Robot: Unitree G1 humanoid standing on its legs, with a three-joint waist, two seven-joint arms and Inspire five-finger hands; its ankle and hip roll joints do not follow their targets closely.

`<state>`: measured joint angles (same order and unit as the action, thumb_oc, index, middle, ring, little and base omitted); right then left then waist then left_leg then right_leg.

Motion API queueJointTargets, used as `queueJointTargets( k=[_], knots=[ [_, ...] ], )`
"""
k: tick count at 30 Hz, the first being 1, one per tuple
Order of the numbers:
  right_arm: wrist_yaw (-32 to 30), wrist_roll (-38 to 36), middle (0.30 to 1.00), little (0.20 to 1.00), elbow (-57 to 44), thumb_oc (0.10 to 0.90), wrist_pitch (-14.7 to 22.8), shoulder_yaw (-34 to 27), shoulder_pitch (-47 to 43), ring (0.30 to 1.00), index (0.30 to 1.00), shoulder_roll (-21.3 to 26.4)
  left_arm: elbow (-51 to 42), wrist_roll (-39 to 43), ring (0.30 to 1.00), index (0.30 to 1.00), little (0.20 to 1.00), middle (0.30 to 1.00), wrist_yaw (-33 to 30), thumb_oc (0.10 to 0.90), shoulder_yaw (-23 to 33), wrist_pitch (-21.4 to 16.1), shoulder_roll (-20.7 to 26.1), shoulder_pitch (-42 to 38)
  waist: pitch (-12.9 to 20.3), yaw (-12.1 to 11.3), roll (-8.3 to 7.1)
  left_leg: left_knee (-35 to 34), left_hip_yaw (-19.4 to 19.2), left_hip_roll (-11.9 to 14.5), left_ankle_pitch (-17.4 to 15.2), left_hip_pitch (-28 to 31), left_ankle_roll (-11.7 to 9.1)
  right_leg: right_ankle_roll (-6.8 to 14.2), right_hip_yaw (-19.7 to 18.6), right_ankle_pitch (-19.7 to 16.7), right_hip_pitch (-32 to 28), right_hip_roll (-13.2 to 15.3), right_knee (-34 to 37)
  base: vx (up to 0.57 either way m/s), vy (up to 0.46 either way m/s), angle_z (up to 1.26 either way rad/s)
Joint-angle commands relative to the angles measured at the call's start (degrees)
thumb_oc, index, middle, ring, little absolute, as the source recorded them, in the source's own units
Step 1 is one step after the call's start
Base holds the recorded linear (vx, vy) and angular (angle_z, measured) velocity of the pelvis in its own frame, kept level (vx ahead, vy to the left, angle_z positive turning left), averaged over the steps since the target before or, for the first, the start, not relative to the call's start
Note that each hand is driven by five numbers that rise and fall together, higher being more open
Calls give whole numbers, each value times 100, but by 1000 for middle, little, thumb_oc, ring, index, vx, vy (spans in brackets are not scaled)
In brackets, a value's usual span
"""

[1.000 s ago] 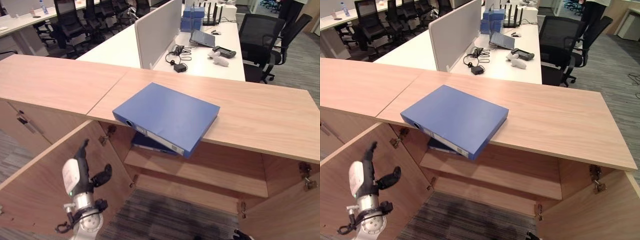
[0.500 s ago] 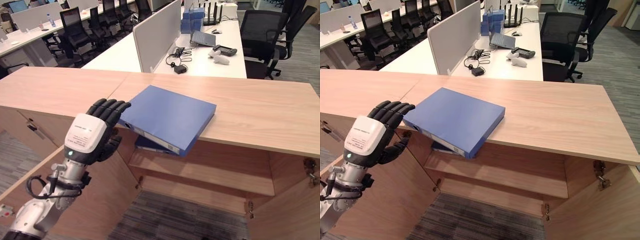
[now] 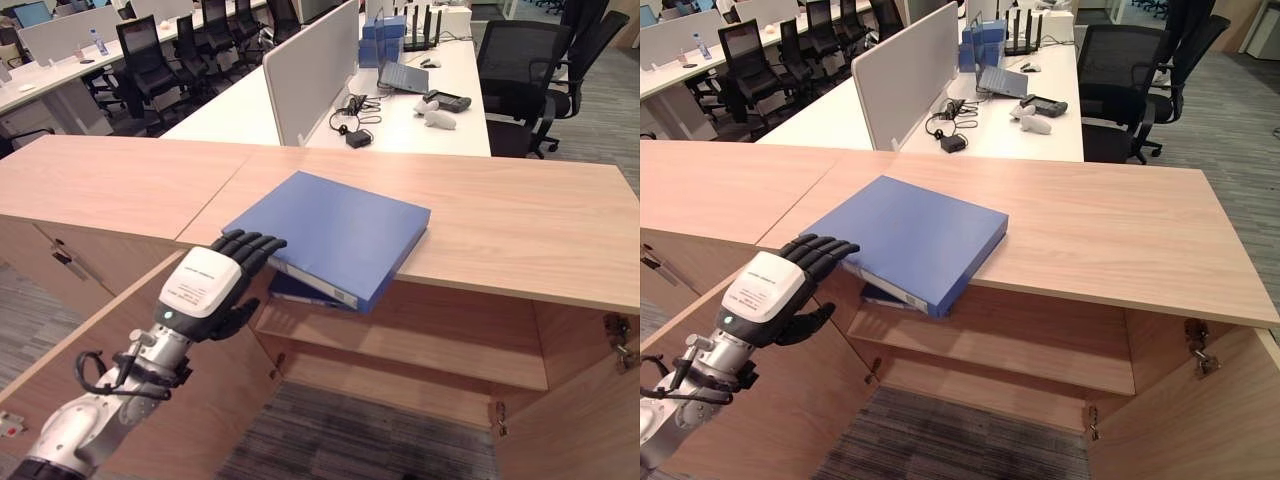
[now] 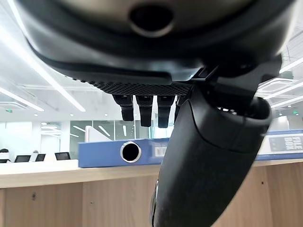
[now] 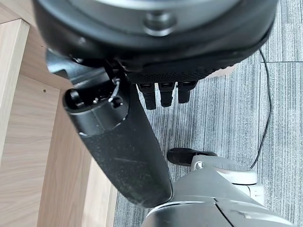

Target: Put the empty folder in the office cabinet

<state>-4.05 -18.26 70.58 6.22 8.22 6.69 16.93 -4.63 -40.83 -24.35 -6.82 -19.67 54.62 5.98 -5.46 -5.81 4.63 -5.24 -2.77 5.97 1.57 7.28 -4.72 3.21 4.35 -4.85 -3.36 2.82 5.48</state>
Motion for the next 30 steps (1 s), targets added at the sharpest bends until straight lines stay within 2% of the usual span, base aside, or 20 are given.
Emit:
queueJointTargets(
  k=[1, 20, 30],
  knots=[
    [41, -151, 900, 900, 144, 800, 197, 19, -399, 900, 900, 22, -135, 469, 900, 900, 900, 900, -232, 800, 224, -41, 82, -1115, 20, 176, -168, 24, -1, 265, -31, 84, -448, 576, -35, 862, -655, 361, -48, 0, 0, 0],
    [306, -40, 900, 900, 546, 800, -17, 80, -313, 900, 900, -14, -87, 299, 900, 900, 900, 900, -22, 800, -431, -4, 128, -2174, 113, 383, -222, 24, -72, 259, -96, 170, -441, 569, -111, 885, -668, 371, -48, 6, 0, -3],
    [309, -231, 900, 900, 455, 800, 3, -14, -341, 900, 900, -47, -47, 290, 900, 900, 900, 900, 60, 800, -530, 19, 19, -2214, 118, 429, -258, 24, -154, 266, -122, 187, -446, 565, -178, 858, -646, 360, -48, -1, 0, -1]
  ],
)
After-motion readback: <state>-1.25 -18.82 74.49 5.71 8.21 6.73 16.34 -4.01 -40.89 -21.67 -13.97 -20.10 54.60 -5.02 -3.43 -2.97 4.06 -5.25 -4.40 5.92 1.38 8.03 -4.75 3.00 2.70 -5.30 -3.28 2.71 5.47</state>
